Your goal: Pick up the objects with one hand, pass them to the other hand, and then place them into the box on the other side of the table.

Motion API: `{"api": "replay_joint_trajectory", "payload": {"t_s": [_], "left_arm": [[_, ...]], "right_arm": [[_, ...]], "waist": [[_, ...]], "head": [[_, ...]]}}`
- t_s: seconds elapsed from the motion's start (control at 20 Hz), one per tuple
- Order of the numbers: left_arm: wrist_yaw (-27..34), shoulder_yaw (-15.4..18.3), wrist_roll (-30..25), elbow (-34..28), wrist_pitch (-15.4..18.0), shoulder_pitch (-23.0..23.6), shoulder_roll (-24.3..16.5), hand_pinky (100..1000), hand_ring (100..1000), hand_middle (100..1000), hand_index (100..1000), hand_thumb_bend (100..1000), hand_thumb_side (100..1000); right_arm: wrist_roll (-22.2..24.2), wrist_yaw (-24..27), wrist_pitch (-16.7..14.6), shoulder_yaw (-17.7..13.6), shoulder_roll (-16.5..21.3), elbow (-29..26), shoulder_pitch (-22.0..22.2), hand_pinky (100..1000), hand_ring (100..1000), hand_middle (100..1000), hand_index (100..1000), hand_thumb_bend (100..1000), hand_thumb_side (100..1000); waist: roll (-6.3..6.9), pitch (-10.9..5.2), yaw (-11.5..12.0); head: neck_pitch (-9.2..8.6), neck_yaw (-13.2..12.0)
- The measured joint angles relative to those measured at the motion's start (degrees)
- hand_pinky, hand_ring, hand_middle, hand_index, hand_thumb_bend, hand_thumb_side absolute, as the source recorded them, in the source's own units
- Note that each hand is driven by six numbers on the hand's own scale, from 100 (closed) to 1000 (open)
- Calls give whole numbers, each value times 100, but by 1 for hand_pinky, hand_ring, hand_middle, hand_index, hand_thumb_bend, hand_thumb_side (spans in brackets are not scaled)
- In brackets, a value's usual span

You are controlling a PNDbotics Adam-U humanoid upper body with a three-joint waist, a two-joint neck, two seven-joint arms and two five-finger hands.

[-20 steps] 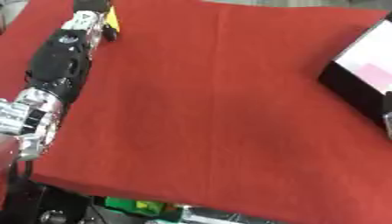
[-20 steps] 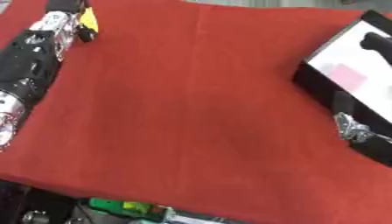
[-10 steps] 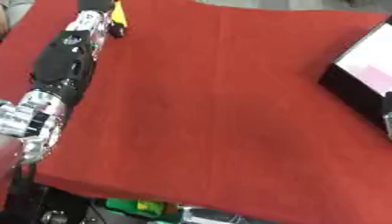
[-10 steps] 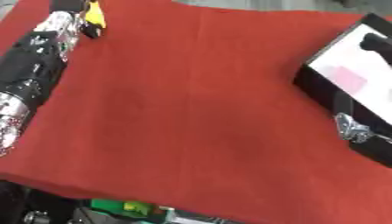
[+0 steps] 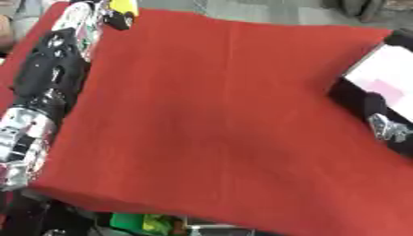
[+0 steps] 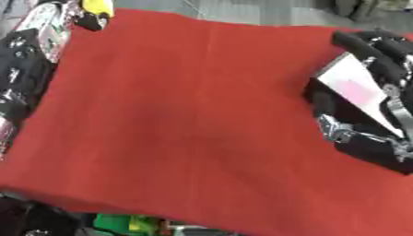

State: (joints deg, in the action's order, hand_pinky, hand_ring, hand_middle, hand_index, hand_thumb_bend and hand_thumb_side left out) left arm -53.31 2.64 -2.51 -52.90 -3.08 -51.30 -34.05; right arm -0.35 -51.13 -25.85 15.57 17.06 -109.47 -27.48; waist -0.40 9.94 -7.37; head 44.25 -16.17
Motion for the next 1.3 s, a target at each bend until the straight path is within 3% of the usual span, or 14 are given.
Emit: {"api": "replay_joint_trajectory", "payload": {"t_s": [0.25,0.4,0.45,0.6,0.85,1.3], "left_arm": [[1129,-322,-298,-794,222,395,214,655,454,416,520,100,100],[1819,-506,-485,-1229,221,563,361,655,454,416,520,100,100],[1966,-544,-527,-1326,205,585,385,659,445,405,508,100,100],[2722,-799,-768,-1723,219,808,672,663,445,405,507,100,100],[3944,-1211,-1160,-2309,60,1018,1102,664,442,403,502,100,100],[5046,-1680,-1721,-2673,-238,1062,1476,665,442,403,501,100,100]], "right_arm": [[67,108,-144,307,35,2,-215,872,866,838,947,166,498],[78,151,-242,456,34,5,-290,872,866,838,947,166,498],[78,152,-263,483,34,6,-303,893,906,888,961,254,529],[92,149,-395,646,-10,8,-503,901,919,903,967,301,546],[8,118,-569,849,-146,55,-663,898,915,897,973,401,579],[-162,-177,-683,962,-340,206,-739,893,906,885,974,371,527]], "waist": [[72,-289,43],[88,-339,46],[88,-345,49],[103,-401,132],[101,-384,185],[95,-294,251]], "head": [[1,339],[1,457],[1,476],[1,570],[1,710],[1,870]]}}
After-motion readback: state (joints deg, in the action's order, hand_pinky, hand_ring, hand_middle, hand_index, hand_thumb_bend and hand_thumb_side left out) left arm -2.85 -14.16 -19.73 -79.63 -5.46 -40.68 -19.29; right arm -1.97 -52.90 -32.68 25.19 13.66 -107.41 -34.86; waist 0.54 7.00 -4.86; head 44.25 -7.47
